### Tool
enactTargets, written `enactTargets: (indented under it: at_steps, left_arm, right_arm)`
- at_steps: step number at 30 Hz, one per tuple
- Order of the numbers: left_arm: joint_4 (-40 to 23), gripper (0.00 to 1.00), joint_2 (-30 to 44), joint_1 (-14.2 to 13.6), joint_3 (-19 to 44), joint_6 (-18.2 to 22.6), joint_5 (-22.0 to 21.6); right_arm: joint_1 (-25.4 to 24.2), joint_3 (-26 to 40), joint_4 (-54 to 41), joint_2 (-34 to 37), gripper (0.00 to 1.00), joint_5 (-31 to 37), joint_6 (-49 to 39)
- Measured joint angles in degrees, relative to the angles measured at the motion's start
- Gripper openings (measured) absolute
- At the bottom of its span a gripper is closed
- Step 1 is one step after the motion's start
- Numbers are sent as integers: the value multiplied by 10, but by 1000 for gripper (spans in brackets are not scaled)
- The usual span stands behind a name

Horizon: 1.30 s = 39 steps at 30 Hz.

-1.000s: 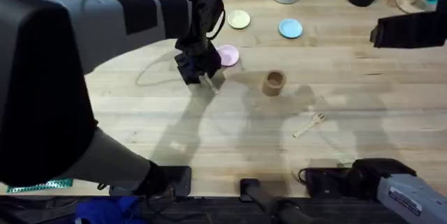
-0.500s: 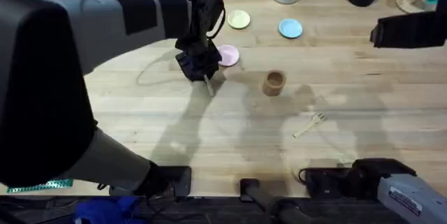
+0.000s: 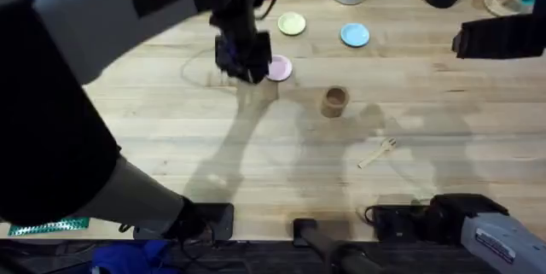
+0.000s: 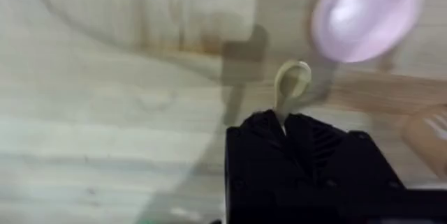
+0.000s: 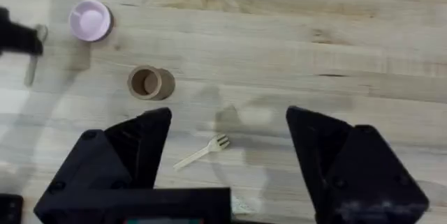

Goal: Pick up a utensil and set it on the pink plate, then put the other utensil in the container.

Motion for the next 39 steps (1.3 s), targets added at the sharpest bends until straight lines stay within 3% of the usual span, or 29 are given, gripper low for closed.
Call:
enactTargets:
  at_steps: [7,10,18,29,39]
  left_arm:
    - [-4,41,0,0,93,113,0]
    - [4,41,0,0,94,128,1]
    - [30,41,9,0,94,144,6]
    - [89,41,89,0,94,149,14]
    - [93,41,157,0,131,151,36]
  right_arm:
    - [0,0,0,0,998,0,0]
    - [0,0,0,0,998,0,0]
    - [0,0,0,0,997,0,0]
    - [0,0,0,0,998,0,0]
    - [0,0,0,0,998,0,0]
